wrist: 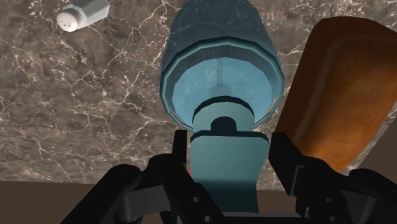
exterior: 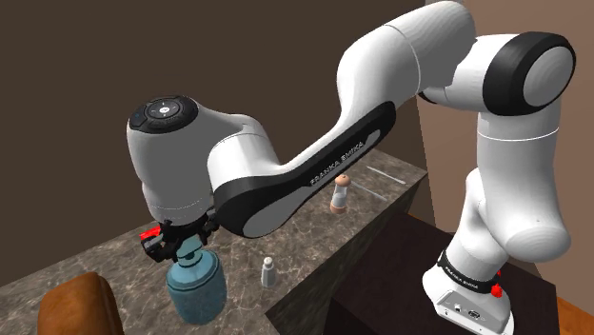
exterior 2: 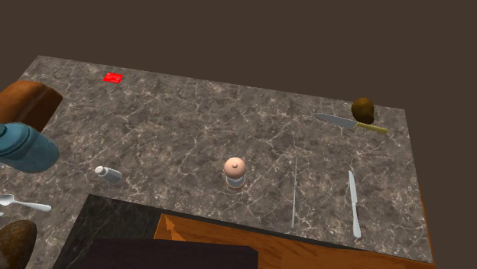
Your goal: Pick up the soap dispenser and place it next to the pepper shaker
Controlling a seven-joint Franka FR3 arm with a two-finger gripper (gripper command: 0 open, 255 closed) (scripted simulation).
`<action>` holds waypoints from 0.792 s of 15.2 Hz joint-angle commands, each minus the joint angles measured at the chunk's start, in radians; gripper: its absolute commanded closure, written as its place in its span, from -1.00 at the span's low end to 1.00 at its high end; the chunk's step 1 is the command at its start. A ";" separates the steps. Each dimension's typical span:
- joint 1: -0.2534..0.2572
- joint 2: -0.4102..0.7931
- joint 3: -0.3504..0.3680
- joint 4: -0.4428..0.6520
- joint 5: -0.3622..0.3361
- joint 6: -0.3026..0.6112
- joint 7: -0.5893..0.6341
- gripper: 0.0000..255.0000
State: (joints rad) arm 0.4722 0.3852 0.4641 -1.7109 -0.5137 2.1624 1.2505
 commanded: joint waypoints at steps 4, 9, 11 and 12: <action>0.006 0.029 -0.013 -0.029 -0.029 0.053 0.029 1.00; 0.013 0.061 -0.027 -0.050 -0.059 0.099 0.059 1.00; 0.017 0.074 -0.033 -0.057 -0.072 0.117 0.071 1.00; 0.019 0.082 -0.036 -0.060 -0.078 0.126 0.077 1.00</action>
State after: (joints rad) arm 0.4893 0.4602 0.4311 -1.7690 -0.5853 2.2789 1.3213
